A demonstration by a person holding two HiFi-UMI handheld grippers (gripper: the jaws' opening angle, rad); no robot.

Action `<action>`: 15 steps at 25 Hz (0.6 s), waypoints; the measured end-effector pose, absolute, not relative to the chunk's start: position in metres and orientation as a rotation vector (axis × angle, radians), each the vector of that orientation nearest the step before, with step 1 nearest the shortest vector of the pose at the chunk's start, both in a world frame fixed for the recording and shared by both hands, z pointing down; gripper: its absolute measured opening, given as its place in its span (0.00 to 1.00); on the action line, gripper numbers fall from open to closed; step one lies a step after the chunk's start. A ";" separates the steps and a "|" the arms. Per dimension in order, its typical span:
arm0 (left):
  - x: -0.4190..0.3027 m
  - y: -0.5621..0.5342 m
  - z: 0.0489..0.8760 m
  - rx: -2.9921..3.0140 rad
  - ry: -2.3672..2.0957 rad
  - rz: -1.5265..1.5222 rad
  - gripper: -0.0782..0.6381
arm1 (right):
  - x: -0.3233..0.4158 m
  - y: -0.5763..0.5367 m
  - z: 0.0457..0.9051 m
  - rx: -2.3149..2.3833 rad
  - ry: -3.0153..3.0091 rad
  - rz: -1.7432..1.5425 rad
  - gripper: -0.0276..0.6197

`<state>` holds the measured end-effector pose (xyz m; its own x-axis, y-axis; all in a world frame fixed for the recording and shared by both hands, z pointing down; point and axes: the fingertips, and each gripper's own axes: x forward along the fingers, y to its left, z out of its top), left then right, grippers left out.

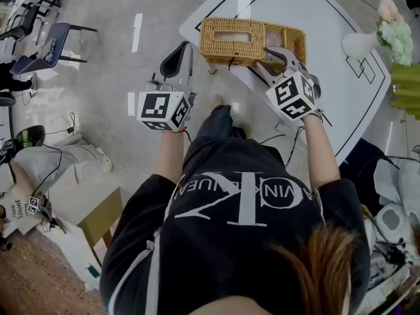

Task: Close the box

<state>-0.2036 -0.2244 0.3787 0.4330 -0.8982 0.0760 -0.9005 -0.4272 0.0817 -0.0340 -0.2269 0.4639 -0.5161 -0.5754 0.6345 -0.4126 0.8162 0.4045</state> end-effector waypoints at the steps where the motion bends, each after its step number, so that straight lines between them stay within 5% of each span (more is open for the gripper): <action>1: -0.203 -0.225 0.378 2.566 -1.616 0.031 0.12 | -0.034 -0.227 0.464 0.721 -2.185 -0.257 0.27; 15: -0.196 -0.229 0.373 2.576 -1.629 0.028 0.12 | -0.019 -0.218 0.466 0.776 -2.271 -0.050 0.26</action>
<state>-0.1961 -0.2285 0.3727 0.4299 -0.9005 0.0656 -0.9022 -0.4257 0.0690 -0.0193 -0.2182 0.4657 -0.5563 -0.5456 0.6269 -0.5174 0.8177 0.2525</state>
